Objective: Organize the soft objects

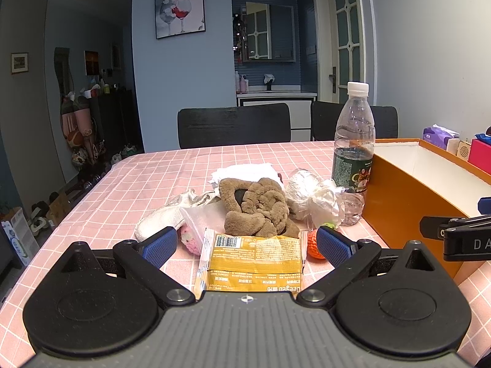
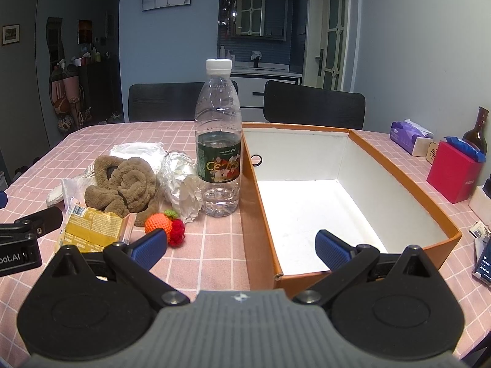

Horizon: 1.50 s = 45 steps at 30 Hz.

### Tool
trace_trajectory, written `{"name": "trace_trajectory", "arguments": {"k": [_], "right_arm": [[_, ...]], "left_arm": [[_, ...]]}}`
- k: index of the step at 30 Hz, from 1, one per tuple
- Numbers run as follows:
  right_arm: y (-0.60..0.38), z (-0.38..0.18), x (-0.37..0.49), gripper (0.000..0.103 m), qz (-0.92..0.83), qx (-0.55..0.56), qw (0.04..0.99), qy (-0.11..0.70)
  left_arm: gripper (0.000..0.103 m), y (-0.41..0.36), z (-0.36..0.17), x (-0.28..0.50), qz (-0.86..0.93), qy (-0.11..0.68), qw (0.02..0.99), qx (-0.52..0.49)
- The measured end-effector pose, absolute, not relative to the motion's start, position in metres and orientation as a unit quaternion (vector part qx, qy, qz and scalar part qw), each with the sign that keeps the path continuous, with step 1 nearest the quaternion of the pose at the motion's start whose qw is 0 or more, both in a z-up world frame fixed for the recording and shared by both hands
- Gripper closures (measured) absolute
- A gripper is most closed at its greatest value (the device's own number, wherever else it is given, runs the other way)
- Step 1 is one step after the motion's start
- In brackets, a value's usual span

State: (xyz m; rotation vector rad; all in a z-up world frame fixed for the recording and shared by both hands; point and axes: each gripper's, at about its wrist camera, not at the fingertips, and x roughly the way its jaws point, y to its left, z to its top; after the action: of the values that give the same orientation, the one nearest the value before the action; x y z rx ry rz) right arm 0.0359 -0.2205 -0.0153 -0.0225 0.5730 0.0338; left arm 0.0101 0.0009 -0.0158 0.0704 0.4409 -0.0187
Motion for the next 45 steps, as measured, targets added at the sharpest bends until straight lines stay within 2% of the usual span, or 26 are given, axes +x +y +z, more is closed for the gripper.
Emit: {"name": "trace_trajectory", "arguments": {"k": [19,29,33,35,38,39,42,44,45], "right_arm": [[-0.221,-0.014,0.038,0.002,0.015,-0.010,0.959,0.284],[-0.200,-0.013,0.036,0.003,0.067,-0.033,0.972,0.224],[-0.179,-0.016,0.040,0.025,0.105,-0.064,0.970,0.211],[-0.169,-0.020,0.046,0.033,0.124,-0.068,0.966,0.216],[-0.156,-0.031,0.056,0.045,0.150,-0.065,0.958,0.235],[-0.153,-0.036,0.060,0.052,0.156,-0.064,0.955,0.243],[-0.142,-0.052,0.073,0.054,0.165,-0.061,0.948,0.265],[-0.137,-0.064,0.083,0.054,0.159,-0.062,0.946,0.277],[-0.135,-0.070,0.089,0.053,0.151,-0.063,0.945,0.283]], "left_arm": [[0.000,-0.001,-0.017,0.011,-0.013,0.230,0.973,0.031],[0.000,0.011,-0.019,0.015,-0.014,0.240,0.970,0.025],[0.000,0.024,-0.024,0.017,-0.023,0.250,0.968,0.014],[0.016,0.031,-0.029,0.020,-0.035,0.260,0.965,0.002],[0.031,0.040,-0.037,0.027,-0.053,0.273,0.960,-0.014],[0.032,0.042,-0.040,0.029,-0.058,0.276,0.959,-0.014],[0.030,0.048,-0.049,0.038,-0.062,0.275,0.959,-0.009],[0.011,0.053,-0.054,0.045,-0.056,0.273,0.960,-0.010],[0.011,0.056,-0.057,0.049,-0.054,0.272,0.961,-0.014]]}}
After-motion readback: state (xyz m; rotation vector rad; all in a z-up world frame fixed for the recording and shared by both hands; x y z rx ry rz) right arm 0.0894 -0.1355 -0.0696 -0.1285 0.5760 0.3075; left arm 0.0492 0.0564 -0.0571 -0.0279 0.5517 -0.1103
